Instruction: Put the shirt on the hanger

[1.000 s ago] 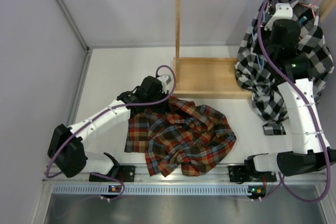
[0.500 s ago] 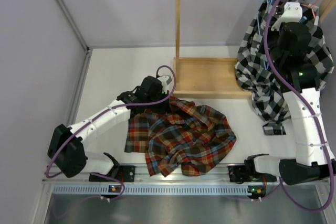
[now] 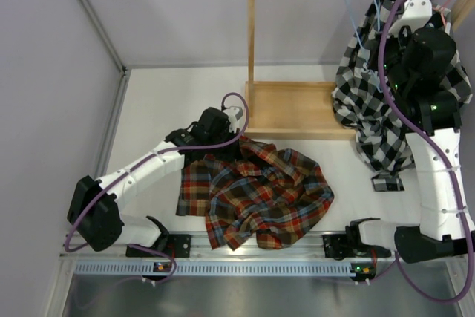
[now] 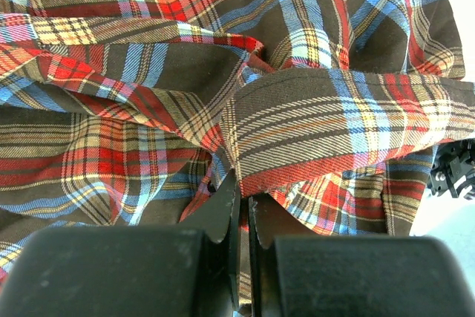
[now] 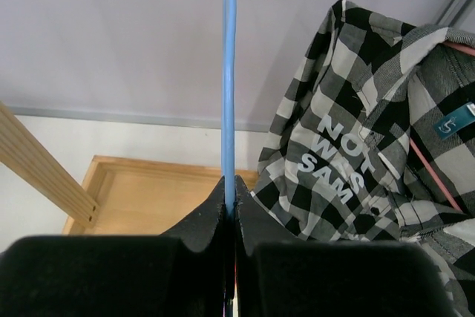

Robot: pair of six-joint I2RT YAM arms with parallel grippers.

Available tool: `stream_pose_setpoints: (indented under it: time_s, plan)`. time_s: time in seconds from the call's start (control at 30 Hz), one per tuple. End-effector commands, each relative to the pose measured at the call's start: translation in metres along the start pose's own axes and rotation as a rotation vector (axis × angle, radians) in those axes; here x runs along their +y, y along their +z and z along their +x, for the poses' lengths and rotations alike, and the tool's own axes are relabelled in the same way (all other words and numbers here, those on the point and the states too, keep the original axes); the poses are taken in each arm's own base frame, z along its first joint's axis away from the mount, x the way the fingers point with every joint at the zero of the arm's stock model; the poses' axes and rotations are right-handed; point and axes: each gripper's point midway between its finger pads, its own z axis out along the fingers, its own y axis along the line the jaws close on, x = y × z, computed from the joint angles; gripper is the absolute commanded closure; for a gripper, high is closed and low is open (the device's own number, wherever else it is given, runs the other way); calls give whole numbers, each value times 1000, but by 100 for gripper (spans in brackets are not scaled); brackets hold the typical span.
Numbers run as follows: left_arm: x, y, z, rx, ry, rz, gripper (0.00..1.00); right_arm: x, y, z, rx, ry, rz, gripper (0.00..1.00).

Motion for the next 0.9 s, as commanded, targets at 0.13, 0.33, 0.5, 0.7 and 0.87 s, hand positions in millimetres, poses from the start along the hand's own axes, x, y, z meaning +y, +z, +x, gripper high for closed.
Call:
stream_pose_setpoints:
  time_s: [0.13,0.33,0.5,0.7,0.87]
  plan:
    - [-12,-12,-31,-106,14,26,100,17,-27,-44,-155,-25,-132,100]
    - [0,-22,-58,-210,-16,-75,100,44,-63,-15,-132,-23,-294,100]
    - [5,-17,-82,-226,-52,-81,100,60,-90,46,-14,3,-385,100]
    - [14,-20,-122,-280,-85,-83,100,96,-137,119,138,-6,-571,100]
    - [34,-13,-134,-274,-75,-134,100,116,-189,153,206,-44,-718,100]
